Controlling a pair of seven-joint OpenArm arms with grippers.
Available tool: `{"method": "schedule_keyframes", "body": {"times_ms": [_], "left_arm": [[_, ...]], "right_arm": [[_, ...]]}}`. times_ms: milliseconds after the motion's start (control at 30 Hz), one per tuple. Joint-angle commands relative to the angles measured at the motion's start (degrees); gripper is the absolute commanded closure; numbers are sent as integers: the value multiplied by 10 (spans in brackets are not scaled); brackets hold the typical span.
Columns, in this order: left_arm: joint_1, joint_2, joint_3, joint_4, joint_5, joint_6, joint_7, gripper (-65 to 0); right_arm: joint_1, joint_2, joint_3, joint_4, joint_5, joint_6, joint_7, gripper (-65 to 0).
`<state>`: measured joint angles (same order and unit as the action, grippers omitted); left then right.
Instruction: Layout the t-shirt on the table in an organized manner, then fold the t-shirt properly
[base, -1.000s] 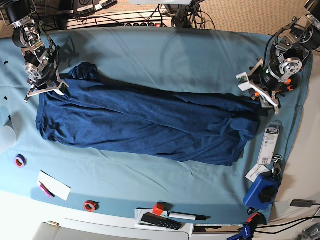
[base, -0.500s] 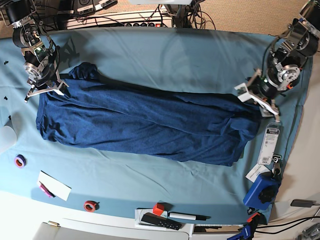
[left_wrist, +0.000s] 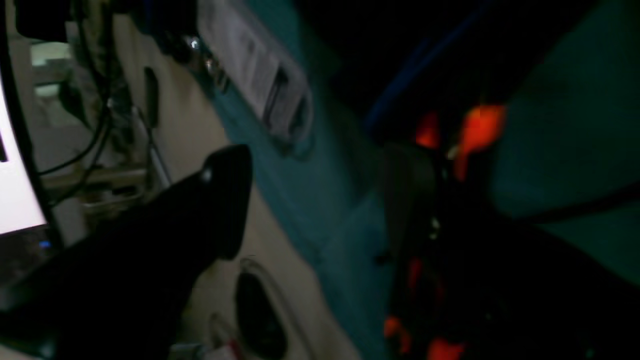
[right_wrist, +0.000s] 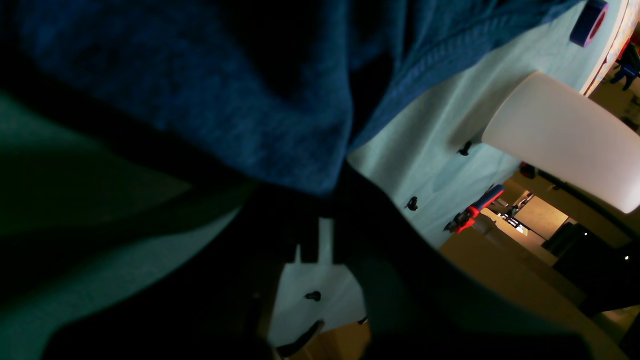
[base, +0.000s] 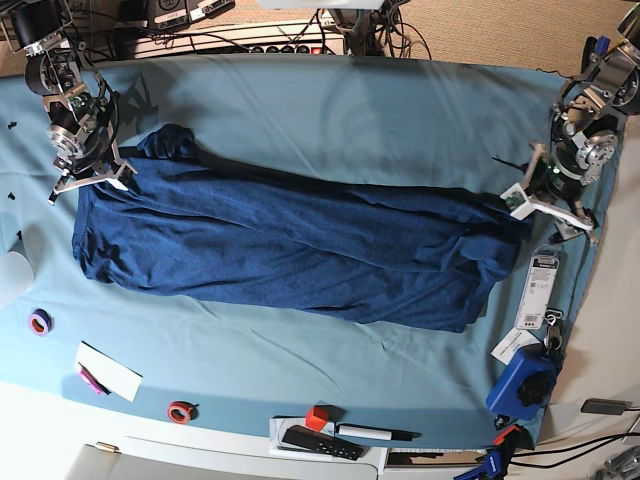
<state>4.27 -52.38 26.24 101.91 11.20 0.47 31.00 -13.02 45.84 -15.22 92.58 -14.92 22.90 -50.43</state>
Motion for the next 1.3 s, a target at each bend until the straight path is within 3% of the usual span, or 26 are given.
{"method": "schedule_keyframes", "body": {"times_ms": [0,100,133,167,233,267,567,967,1267], "left_arm": [[-6,-4,-5,20,5,13,-7,-412],[-6,14,-5,47,5,22,0,-402],[-5,22,-5,54,0,23,8,-362],[-3,29,-5,60,-9,18,14,-281],[1,43,-5,62,-35,-6,26,-39],[6,49,-5,62,-46,-11,28,0],[54,60,-6,30,-90,-18,17,0],[-7,59,-6,-178,-97,-18,-10,0],[-13,27,-6,-178,-70,-3,-6,0]], "right_arm": [[5,13,3,4,-1,0,-3,0],[5,13,3,4,-1,-1,-4,0],[5,13,3,4,-1,-1,-4,0],[5,13,3,4,-1,-1,-4,0],[5,13,3,4,-1,-1,-4,0],[5,13,3,4,-1,-1,-4,0],[5,13,3,4,-1,-2,-4,0],[5,13,3,4,-1,-2,-5,0],[5,13,3,4,-1,-2,-6,0]]}}
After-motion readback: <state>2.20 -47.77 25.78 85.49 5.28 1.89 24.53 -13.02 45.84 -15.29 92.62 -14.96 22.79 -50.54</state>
